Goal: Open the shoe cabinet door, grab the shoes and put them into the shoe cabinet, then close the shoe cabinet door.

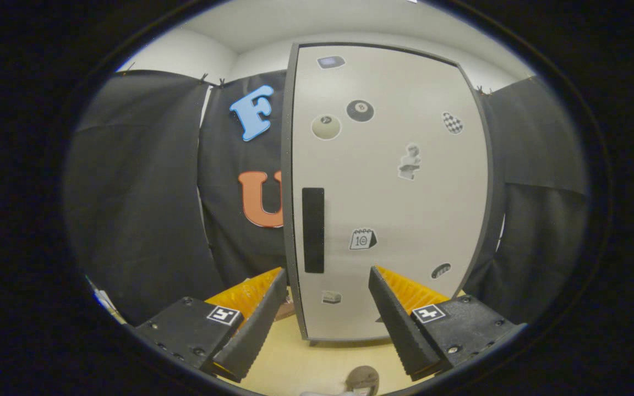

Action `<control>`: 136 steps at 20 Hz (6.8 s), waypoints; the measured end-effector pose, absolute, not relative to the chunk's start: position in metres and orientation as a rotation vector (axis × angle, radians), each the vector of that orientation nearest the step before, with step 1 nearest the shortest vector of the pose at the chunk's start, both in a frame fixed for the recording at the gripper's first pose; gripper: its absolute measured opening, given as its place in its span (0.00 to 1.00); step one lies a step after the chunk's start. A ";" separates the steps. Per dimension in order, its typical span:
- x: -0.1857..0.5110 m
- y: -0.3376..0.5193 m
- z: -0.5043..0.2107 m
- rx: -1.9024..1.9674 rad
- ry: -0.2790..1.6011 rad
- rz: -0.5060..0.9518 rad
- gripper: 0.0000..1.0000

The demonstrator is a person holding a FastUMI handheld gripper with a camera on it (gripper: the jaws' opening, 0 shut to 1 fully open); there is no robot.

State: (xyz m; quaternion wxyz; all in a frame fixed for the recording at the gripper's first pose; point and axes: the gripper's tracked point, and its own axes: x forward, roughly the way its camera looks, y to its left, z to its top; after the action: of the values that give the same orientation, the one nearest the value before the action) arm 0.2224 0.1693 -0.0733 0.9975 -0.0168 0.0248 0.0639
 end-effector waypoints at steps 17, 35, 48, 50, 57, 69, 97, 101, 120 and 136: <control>0.320 0.189 -0.073 0.017 0.072 0.112 0.65; 0.281 0.183 -0.078 -0.001 0.095 0.227 0.29; 0.221 0.141 -0.084 0.030 0.085 0.206 0.27; 0.212 0.132 -0.085 0.029 0.085 0.203 0.27; 0.188 0.098 -0.086 0.028 0.072 0.217 0.25; 0.172 0.039 -0.084 0.003 0.078 0.204 0.15; 0.153 -0.031 -0.105 0.024 0.069 -0.047 0.64; 0.136 -0.036 -0.129 -0.017 0.096 -0.103 0.98; 0.224 0.218 -0.403 -0.026 0.404 0.172 0.99; 0.362 0.260 -0.507 0.016 0.583 0.047 0.99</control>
State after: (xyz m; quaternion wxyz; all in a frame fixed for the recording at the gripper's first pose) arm 0.3620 0.2603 -0.5067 0.9576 0.0077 0.2872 0.0232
